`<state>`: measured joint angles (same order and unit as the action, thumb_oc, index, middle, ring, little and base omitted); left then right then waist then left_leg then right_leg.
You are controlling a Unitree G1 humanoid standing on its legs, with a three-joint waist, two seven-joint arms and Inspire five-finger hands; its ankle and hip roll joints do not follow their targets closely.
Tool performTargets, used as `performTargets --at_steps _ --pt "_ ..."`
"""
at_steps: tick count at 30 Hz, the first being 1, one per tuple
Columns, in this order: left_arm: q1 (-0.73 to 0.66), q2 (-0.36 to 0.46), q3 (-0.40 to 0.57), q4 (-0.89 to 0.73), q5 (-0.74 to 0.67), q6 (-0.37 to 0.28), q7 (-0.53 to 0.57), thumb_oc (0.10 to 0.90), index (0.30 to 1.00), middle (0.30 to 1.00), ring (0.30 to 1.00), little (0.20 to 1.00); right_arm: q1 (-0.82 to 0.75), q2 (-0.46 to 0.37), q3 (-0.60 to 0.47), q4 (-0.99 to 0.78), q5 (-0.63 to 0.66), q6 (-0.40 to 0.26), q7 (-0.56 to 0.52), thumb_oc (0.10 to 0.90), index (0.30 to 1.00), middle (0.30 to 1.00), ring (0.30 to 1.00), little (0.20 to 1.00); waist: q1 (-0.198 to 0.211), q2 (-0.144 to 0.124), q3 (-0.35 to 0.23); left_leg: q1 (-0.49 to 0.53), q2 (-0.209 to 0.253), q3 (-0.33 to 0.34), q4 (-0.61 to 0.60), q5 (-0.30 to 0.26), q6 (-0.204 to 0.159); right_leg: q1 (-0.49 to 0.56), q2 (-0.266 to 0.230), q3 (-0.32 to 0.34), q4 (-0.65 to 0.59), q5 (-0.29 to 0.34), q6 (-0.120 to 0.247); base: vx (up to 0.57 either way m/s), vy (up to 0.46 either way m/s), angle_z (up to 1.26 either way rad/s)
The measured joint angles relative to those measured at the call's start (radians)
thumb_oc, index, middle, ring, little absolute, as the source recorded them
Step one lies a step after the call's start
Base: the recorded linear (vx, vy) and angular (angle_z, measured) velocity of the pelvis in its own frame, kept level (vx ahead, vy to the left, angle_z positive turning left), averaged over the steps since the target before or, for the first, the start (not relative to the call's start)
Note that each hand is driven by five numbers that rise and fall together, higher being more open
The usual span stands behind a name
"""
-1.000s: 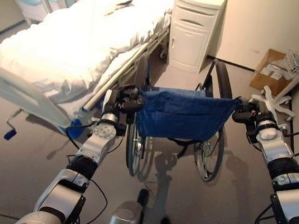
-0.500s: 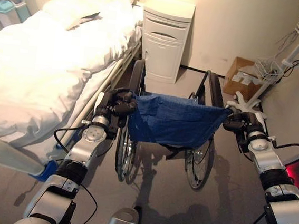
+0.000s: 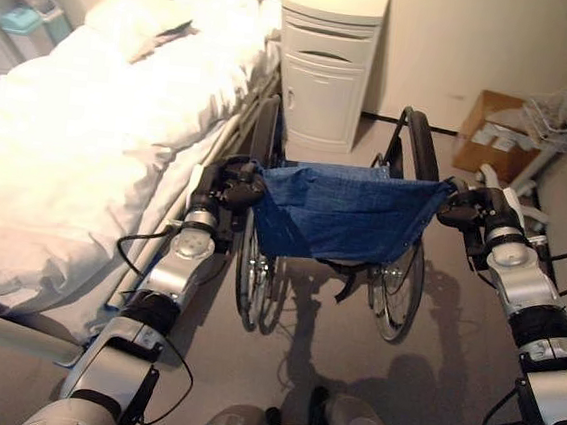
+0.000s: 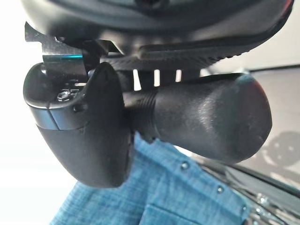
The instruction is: Push the wheelchair next to the bed
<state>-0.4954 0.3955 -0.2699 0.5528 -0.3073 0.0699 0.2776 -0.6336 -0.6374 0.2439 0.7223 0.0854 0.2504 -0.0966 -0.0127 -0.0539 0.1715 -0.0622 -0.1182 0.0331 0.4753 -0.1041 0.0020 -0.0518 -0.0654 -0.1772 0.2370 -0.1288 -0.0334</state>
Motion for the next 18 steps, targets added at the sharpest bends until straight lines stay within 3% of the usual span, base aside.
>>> performTargets --at_steps 1,3,4,6,8,10,12,15,16,17,18 --pt "-0.002 -0.003 -0.002 0.003 0.000 0.001 0.000 0.400 0.300 0.300 0.300 0.300 -0.007 0.000 0.003 0.014 0.000 -0.005 0.002 0.400 0.300 0.300 0.300 0.300 0.001 0.000 0.004 -0.034 0.014 0.026 0.068 0.001 -0.007 0.018 0.006 -0.003 -0.017 0.010 -0.005 0.31 -0.017 0.10" --pt "0.007 -0.004 -0.014 0.003 0.000 0.002 -0.001 0.400 0.300 0.300 0.300 0.300 -0.006 0.000 0.011 0.035 -0.001 -0.009 0.004 0.400 0.300 0.300 0.300 0.300 0.031 -0.001 0.010 -0.064 0.075 0.055 0.063 0.003 -0.009 0.081 0.031 -0.016 -0.055 0.009 -0.016 0.35 0.020 0.08" --pt "0.011 -0.003 -0.023 0.001 -0.001 0.000 0.000 0.400 0.300 0.300 0.300 0.300 -0.009 0.004 0.011 0.054 -0.001 -0.015 0.005 0.400 0.300 0.300 0.300 0.300 0.040 0.000 0.015 -0.067 0.100 0.048 0.007 0.005 -0.012 0.113 0.045 -0.011 -0.080 -0.001 -0.014 0.37 0.050 0.00" --pt "0.017 -0.004 -0.024 -0.013 -0.002 -0.002 0.015 0.400 0.300 0.300 0.300 0.300 -0.043 0.006 0.027 0.089 -0.001 -0.018 0.005 0.400 0.300 0.300 0.300 0.300 0.076 -0.007 0.033 -0.072 0.104 0.040 -0.202 0.037 -0.050 0.158 0.064 0.032 -0.131 0.010 -0.011 0.39 0.070 -0.29" --pt "0.022 -0.002 -0.021 -0.022 -0.003 -0.002 0.021 0.400 0.300 0.300 0.300 0.300 -0.064 -0.003 0.040 0.097 -0.002 -0.025 0.007 0.400 0.300 0.300 0.300 0.300 0.099 0.025 0.044 -0.089 0.126 0.028 -0.362 0.094 -0.093 0.211 0.100 0.050 -0.186 0.021 -0.012 0.42 0.098 -0.35" --pt "0.041 -0.003 -0.007 -0.048 -0.003 -0.002 0.019 0.400 0.300 0.300 0.300 0.300 -0.064 -0.006 0.042 0.097 -0.006 -0.025 0.014 0.400 0.300 0.300 0.300 0.300 0.117 0.054 0.052 -0.084 0.160 0.031 -0.454 0.124 -0.092 0.265 0.134 0.060 -0.228 0.019 -0.020 0.36 0.120 -0.40" --pt "0.072 -0.001 0.014 -0.083 -0.002 -0.012 0.015 0.400 0.300 0.300 0.300 0.300 -0.056 -0.007 0.044 0.091 -0.004 -0.032 0.024 0.400 0.300 0.300 0.300 0.300 0.132 0.054 0.051 -0.096 0.169 0.040 -0.440 0.124 -0.091 0.298 0.140 0.057 -0.237 0.014 -0.031 0.41 0.162 -0.46" --pt "0.075 0.009 0.041 -0.092 -0.002 -0.017 -0.018 0.400 0.300 0.300 0.300 0.300 -0.054 -0.005 0.038 0.091 0.000 -0.042 0.033 0.400 0.300 0.300 0.300 0.300 0.146 0.043 0.045 -0.058 0.150 0.058 -0.406 0.121 -0.086 0.339 0.120 0.040 -0.238 -0.027 0.000 0.29 0.112 -0.24" --pt "0.072 0.012 0.042 -0.093 -0.002 -0.018 -0.024 0.400 0.300 0.300 0.300 0.300 -0.051 -0.005 0.036 0.088 0.000 -0.042 0.033 0.400 0.300 0.300 0.300 0.300 0.140 0.041 0.040 -0.037 0.142 0.058 -0.422 0.137 -0.064 0.343 0.114 0.040 -0.232 -0.043 0.010 0.40 0.155 -0.01" --pt "0.065 0.017 0.044 -0.094 -0.003 -0.018 -0.033 0.400 0.300 0.300 0.300 0.300 -0.042 -0.004 0.028 0.085 0.001 -0.043 0.033 0.400 0.300 0.300 0.300 0.300 0.140 0.033 0.031 -0.004 0.126 0.056 -0.460 0.175 -0.010 0.337 0.098 0.035 -0.206 -0.068 0.027 0.27 0.119 -0.05" --pt "0.061 0.022 0.045 -0.098 -0.003 -0.018 -0.039 0.400 0.300 0.300 0.300 0.300 -0.041 -0.001 0.026 0.085 0.001 -0.043 0.033 0.400 0.300 0.300 0.300 0.300 0.141 0.023 0.029 0.001 0.114 0.058 -0.463 0.195 0.017 0.333 0.086 0.038 -0.194 -0.088 0.037 0.35 0.171 -0.20"
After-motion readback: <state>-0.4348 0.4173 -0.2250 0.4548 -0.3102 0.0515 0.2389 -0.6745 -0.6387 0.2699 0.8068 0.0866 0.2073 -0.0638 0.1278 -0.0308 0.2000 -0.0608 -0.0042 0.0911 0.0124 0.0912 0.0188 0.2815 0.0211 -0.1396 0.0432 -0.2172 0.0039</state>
